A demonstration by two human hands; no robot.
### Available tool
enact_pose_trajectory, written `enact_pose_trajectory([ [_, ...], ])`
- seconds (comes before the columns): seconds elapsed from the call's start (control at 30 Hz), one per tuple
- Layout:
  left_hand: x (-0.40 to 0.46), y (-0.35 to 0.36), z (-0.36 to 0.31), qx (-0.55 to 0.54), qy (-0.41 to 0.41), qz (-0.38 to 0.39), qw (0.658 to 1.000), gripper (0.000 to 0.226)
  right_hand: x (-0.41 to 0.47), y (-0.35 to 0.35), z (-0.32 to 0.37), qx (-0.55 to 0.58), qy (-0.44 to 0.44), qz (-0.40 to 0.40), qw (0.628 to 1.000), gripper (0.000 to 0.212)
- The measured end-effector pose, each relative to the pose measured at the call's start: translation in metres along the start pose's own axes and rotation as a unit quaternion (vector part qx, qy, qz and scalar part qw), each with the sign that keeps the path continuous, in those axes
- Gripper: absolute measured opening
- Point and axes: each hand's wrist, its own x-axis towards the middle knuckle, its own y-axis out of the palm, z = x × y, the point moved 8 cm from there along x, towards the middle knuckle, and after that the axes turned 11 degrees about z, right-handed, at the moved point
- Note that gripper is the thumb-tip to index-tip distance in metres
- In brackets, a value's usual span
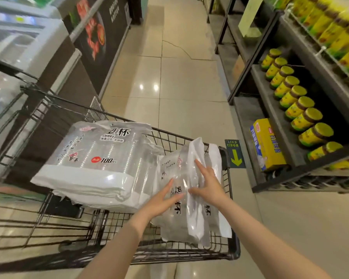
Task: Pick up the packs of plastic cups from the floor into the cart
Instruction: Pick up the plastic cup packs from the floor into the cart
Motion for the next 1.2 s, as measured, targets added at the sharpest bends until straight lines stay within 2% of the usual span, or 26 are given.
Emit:
enact_pose_trajectory([
  [0.07,0.001,-0.007,0.002,-0.018,0.006,-0.009,1.0,0.076,0.014,0.005,0.004,0.021,0.001,0.005,1.0,0.096],
  [0.13,0.001,-0.017,-0.006,-0.027,0.031,-0.032,0.999,0.081,0.027,0.005,0.01,0.02,0.005,0.012,1.0,0.096],
  [0.27,-0.006,-0.031,-0.034,-0.014,0.061,-0.099,0.993,0.071,0.026,-0.006,0.011,-0.044,0.025,0.025,0.998,0.093],
  [0.33,-0.009,-0.034,-0.051,0.015,0.076,-0.108,0.991,0.07,0.015,-0.013,0.012,-0.078,0.023,0.02,0.997,0.087],
  [0.4,-0.011,-0.036,-0.069,0.076,0.082,-0.112,0.987,0.071,0.001,-0.026,0.013,-0.103,0.017,0.003,0.995,0.078],
  [0.5,-0.013,-0.039,-0.106,0.204,0.108,-0.142,0.963,0.069,-0.023,-0.054,0.017,-0.137,0.009,-0.049,0.989,0.068],
  [0.67,-0.015,-0.017,-0.18,0.393,0.186,-0.169,0.885,0.062,-0.083,-0.11,0.012,-0.205,0.027,-0.168,0.964,0.064],
  [0.77,-0.014,0.016,-0.222,0.472,0.224,-0.154,0.839,0.061,-0.131,-0.14,-0.003,-0.235,0.042,-0.233,0.943,0.064],
  [0.87,-0.01,0.065,-0.258,0.506,0.265,-0.113,0.813,0.066,-0.187,-0.166,-0.027,-0.229,0.075,-0.29,0.926,0.062],
  [0.97,-0.012,0.126,-0.295,0.54,0.311,-0.081,0.778,0.058,-0.249,-0.186,-0.061,-0.196,0.118,-0.329,0.916,0.061],
  [1.03,-0.014,0.169,-0.317,0.54,0.342,-0.056,0.767,0.054,-0.293,-0.196,-0.088,-0.168,0.144,-0.352,0.909,0.064],
  [1.13,-0.013,0.242,-0.343,0.544,0.37,-0.009,0.753,0.066,-0.365,-0.21,-0.13,-0.129,0.181,-0.391,0.893,0.065],
  [1.2,-0.012,0.298,-0.356,0.565,0.396,0.008,0.724,0.072,-0.417,-0.216,-0.16,-0.136,0.215,-0.414,0.874,0.065],
])
